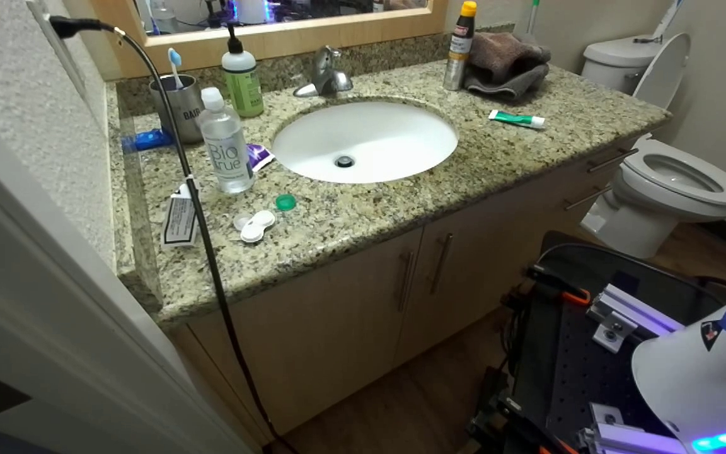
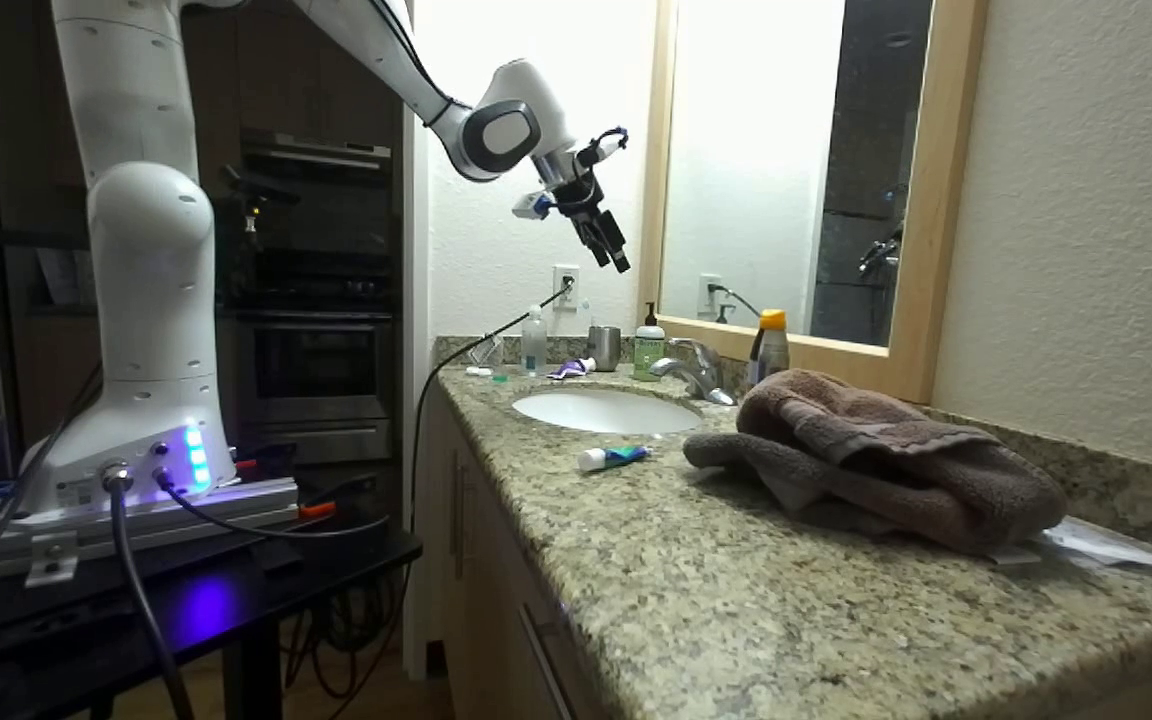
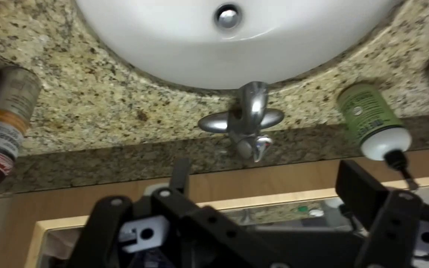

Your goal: Get the green tube then put it the sink

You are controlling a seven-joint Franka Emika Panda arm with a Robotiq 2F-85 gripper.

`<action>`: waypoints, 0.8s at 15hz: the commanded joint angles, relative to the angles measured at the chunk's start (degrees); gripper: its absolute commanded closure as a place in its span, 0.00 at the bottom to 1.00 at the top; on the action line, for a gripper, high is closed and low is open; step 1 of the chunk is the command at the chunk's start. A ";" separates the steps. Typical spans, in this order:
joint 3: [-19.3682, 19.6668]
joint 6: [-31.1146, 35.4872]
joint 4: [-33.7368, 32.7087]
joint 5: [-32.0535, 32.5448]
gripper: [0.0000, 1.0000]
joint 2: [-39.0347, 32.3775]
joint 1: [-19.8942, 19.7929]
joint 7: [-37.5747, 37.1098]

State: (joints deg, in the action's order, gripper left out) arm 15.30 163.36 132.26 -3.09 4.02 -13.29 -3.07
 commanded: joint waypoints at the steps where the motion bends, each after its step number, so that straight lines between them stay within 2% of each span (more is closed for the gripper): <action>1: 1.67 -1.62 -5.01 13.85 0.00 -6.57 -4.61 -14.52; 3: 3.94 -7.66 -6.34 21.35 0.00 -6.61 -5.22 -21.15; 5: 5.36 -15.81 -7.21 24.05 0.00 -5.62 -5.14 -23.11; 8: 5.22 -28.52 -6.77 19.68 0.00 -3.12 -5.54 -15.47; 9: 5.05 -29.88 -5.47 15.21 0.00 -1.67 -5.61 -9.74; 10: 5.05 -26.15 -6.99 19.35 0.00 -4.08 -5.59 -16.42; 12: 5.01 -26.82 -7.02 18.60 0.00 -3.60 -5.63 -15.53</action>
State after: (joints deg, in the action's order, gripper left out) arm 20.80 136.67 125.43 15.64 0.52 -18.41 -18.78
